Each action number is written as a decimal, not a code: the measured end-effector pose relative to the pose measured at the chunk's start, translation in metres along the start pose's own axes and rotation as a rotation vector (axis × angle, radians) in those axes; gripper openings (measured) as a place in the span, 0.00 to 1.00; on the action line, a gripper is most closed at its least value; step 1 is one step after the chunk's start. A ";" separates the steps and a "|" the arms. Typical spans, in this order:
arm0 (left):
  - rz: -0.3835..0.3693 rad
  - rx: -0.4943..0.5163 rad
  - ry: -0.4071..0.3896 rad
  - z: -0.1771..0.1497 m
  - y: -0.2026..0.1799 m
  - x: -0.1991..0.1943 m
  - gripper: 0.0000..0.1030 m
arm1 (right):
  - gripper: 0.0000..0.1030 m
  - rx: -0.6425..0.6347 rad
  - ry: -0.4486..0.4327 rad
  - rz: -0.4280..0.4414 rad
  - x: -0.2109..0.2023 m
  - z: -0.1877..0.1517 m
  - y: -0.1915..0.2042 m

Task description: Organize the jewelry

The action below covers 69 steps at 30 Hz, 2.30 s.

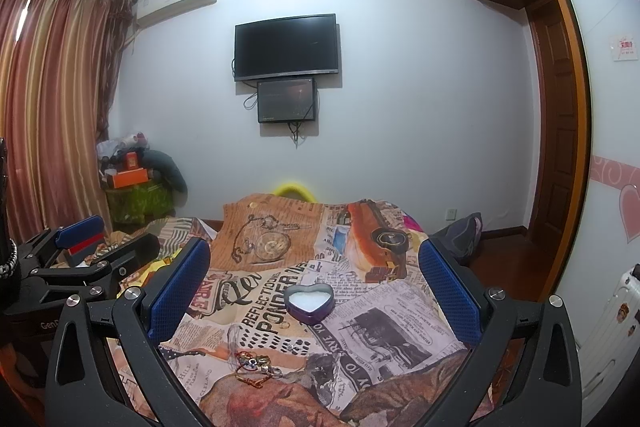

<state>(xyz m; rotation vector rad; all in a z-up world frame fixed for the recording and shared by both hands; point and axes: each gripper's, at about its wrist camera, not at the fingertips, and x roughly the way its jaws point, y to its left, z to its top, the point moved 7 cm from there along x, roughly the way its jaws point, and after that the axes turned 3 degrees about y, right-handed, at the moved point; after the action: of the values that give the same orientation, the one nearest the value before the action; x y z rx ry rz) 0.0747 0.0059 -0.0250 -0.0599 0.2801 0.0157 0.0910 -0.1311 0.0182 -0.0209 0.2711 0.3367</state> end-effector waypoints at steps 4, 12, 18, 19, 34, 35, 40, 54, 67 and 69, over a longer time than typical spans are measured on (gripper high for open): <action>-0.002 -0.002 -0.001 0.002 0.000 -0.005 1.00 | 1.00 0.001 0.001 0.001 0.001 0.000 -0.001; -0.002 -0.001 0.000 0.002 0.000 -0.004 1.00 | 1.00 0.002 0.002 0.001 0.001 -0.001 -0.001; -0.003 -0.003 0.001 0.001 0.000 -0.004 1.00 | 1.00 0.004 0.003 0.001 0.001 -0.001 -0.001; -0.002 0.000 0.000 0.002 -0.001 -0.004 1.00 | 1.00 0.004 0.003 0.001 0.001 -0.001 -0.001; -0.004 -0.002 0.003 0.001 -0.001 -0.003 1.00 | 1.00 0.005 0.009 0.003 0.004 -0.002 -0.001; -0.004 -0.002 0.004 0.001 -0.001 -0.003 1.00 | 1.00 0.005 0.009 0.002 0.004 -0.002 -0.001; -0.005 -0.002 0.005 0.000 -0.001 -0.003 1.00 | 1.00 0.007 0.012 0.001 0.006 -0.005 -0.001; -0.003 -0.016 0.030 -0.005 0.004 0.010 1.00 | 1.00 0.014 0.047 0.004 0.018 -0.009 -0.003; 0.060 -0.059 0.138 -0.025 0.031 0.053 1.00 | 1.00 0.025 0.164 -0.031 0.054 -0.031 -0.016; 0.074 -0.072 0.170 -0.031 0.039 0.063 1.00 | 1.00 0.026 0.199 -0.039 0.064 -0.039 -0.020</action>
<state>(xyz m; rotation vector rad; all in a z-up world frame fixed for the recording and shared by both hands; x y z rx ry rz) 0.1254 0.0437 -0.0748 -0.1231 0.4514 0.0946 0.1455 -0.1315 -0.0373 -0.0341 0.4714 0.2928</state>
